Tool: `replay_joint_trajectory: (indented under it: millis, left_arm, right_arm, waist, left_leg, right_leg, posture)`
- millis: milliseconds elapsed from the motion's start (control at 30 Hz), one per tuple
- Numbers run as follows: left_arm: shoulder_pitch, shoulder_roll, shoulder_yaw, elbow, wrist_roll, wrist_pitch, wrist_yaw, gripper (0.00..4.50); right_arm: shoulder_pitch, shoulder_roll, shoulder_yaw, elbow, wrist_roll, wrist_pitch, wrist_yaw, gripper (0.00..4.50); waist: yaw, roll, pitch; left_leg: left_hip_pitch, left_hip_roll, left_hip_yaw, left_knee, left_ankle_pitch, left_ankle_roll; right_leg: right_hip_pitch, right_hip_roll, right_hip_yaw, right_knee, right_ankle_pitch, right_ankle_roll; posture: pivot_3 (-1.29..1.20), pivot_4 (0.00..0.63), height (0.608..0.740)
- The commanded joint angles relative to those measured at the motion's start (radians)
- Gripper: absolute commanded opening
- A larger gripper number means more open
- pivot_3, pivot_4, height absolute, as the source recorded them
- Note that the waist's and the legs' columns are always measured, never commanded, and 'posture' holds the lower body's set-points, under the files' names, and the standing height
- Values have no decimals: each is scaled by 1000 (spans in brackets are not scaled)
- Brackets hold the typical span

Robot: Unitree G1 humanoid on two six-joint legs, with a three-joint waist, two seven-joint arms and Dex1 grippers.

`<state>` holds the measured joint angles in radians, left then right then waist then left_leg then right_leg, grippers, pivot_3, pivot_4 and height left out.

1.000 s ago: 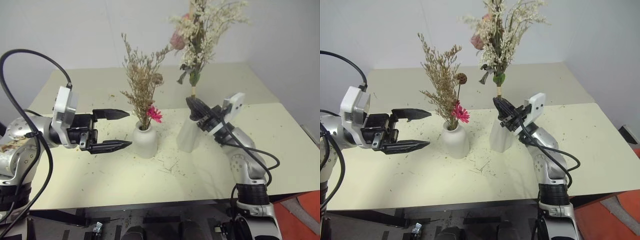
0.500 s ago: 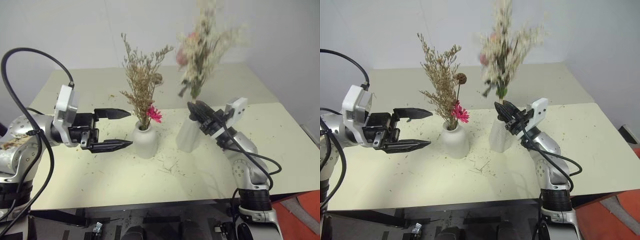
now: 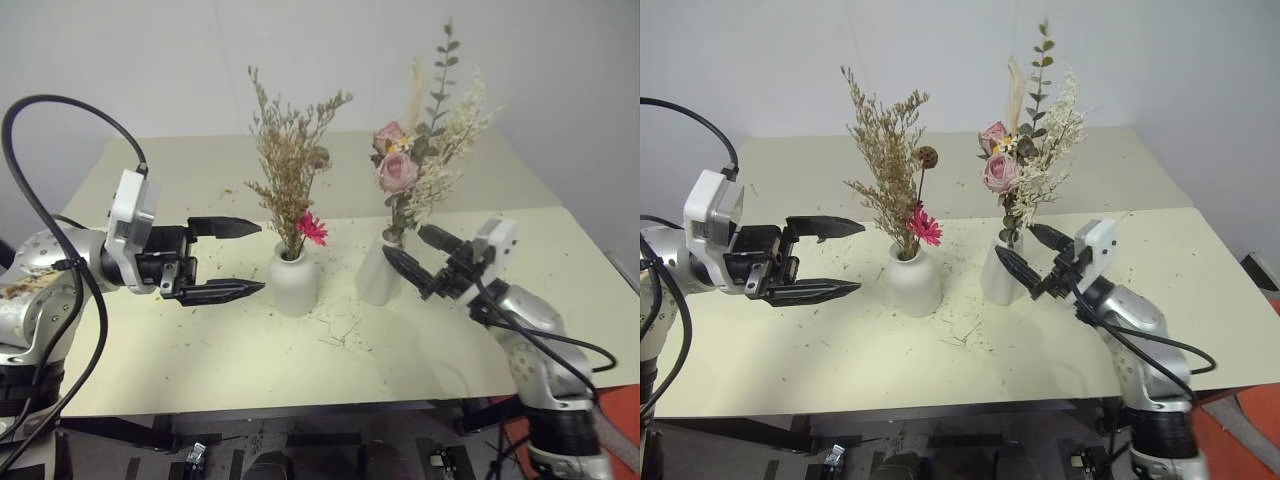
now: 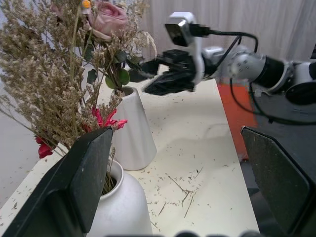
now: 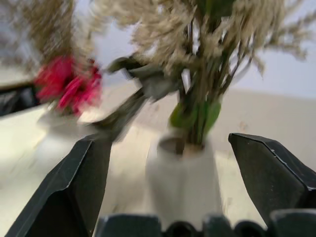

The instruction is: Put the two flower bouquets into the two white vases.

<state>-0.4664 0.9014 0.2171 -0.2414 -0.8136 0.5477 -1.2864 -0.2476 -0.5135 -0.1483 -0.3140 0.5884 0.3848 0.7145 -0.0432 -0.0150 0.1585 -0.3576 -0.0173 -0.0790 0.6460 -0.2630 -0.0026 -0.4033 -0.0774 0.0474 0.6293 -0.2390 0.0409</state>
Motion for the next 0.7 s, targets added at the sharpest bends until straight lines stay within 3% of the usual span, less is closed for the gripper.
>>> replay_joint_trajectory:
  millis: [33, 367, 700]
  left_arm:
    - [-17, 12, 13, -2, 2, -7, -5, 4500]
    - [9, 32, 38, 46, 28, -14, -19, 4500]
    - [77, 45, 77, 54, 35, -13, -9, 4500]
  right_arm:
    - [27, -93, -73, -51, 54, 40, 65, 4439]
    - [110, -361, -244, 35, 98, 61, 301, 4439]
    - [191, -482, -377, 45, 104, 86, 415, 4439]
  waist:
    - [0, 0, 0]
    - [3, -1, 0]
    - [4, -1, 1]
  left_leg:
    - [0, 0, 0, 0, 0, 0]
    - [1, 0, 1, 0, 0, 0]
    - [1, 0, 1, 0, 0, 0]
  right_leg:
    - [0, 0, 0, 0, 0, 0]
    - [1, 0, 0, -1, 0, 0]
    - [2, 0, 0, -1, 0, 0]
  posture:
    - [0, 150, 740]
    - [0, 150, 740]
    - [0, 150, 740]
